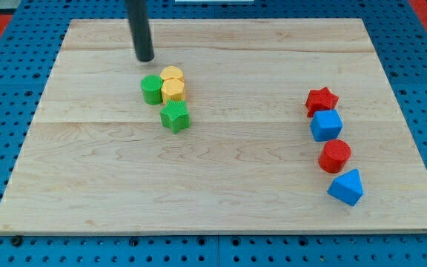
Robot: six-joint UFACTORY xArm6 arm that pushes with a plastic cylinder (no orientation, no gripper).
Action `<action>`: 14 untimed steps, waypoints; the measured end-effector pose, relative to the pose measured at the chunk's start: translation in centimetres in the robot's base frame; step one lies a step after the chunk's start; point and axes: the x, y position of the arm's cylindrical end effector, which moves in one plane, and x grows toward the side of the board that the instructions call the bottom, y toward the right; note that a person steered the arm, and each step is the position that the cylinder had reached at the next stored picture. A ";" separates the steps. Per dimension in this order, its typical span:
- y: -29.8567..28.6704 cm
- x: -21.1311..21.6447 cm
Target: Push the heart on top of red star
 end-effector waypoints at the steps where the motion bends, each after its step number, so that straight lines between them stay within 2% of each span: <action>1: 0.6 3.4; 2: 8.8 3.9; 4: 12.7 6.8; 5: 11.5 4.2; 7: 21.1 3.4; 8: 17.2 3.2; 10: 21.0 2.9; 12: 20.2 0.4; 13: 24.0 0.8; 14: 24.3 1.8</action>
